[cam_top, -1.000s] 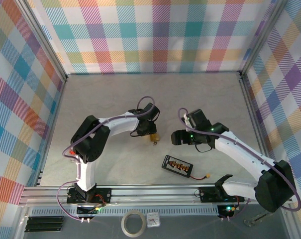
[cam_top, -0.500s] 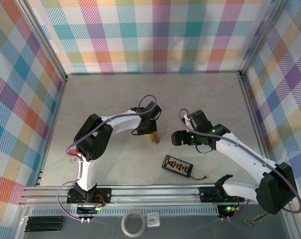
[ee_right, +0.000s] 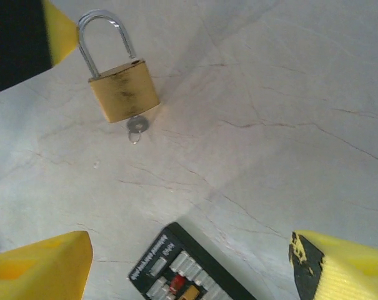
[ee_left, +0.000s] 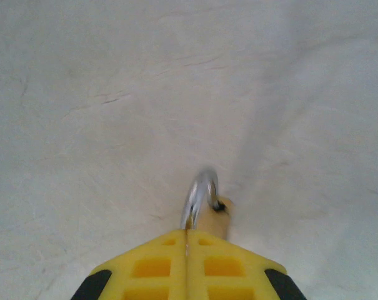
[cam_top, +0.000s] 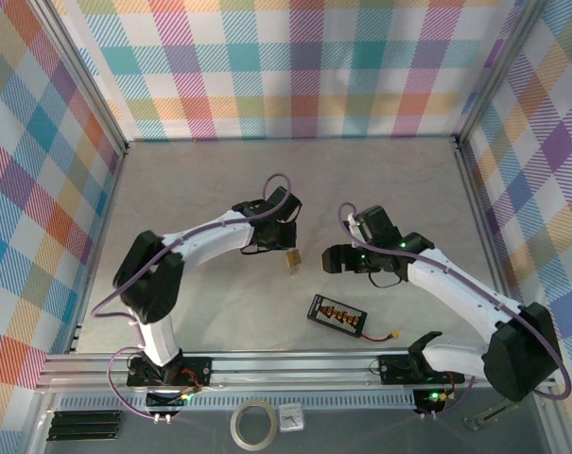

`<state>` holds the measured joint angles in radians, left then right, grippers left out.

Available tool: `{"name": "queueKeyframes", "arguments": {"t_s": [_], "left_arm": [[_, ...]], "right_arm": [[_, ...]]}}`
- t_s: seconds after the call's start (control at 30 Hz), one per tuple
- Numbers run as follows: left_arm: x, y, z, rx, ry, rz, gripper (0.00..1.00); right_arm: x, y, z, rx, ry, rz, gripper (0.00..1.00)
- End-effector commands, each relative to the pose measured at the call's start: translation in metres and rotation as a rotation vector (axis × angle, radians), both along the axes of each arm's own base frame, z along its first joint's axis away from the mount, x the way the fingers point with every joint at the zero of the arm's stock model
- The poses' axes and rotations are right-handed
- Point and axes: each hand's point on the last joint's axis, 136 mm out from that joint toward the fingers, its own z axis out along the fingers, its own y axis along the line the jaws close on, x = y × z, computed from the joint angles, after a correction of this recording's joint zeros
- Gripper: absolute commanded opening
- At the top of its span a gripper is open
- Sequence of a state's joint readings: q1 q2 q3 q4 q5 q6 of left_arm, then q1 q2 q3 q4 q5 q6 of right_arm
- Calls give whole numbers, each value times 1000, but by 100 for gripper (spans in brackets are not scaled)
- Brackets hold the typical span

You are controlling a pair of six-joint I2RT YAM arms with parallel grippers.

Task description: Unlock with the key

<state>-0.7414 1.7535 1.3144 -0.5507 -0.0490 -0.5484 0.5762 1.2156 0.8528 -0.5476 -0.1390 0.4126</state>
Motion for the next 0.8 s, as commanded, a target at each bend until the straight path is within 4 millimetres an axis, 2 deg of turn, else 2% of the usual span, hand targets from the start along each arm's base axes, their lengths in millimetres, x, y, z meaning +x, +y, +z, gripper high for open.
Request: {"name": "queueKeyframes", "arguments": {"t_s": [0.0,0.17,0.3,0.37,0.43,0.5,0.6,0.77], "left_arm": [[-8,-7,41,-59,-78,-73,0],[-13,-3,56,-91,-123,-80,0],[-13,5,43,-47,-86,-56,0],[-9,8,28,-34,-33,-35,16],[-3,9,11,18,14,-32,22],[0,0,-3,47,63,-49,25],[1,-15,-10,79,75,-77,34],[4,-37,-19,81,97,-94,36]], "right_arm": [[12,24,19,108,3,6,82],[20,29,9,106,38,-12,82],[24,21,-4,28,61,-38,82],[28,9,-12,-48,68,-80,81],[28,-2,-14,-85,60,-113,81],[25,-6,-11,-79,45,-114,81],[16,-18,-11,-113,41,-121,82],[-1,-38,-14,-127,41,-142,82]]}}
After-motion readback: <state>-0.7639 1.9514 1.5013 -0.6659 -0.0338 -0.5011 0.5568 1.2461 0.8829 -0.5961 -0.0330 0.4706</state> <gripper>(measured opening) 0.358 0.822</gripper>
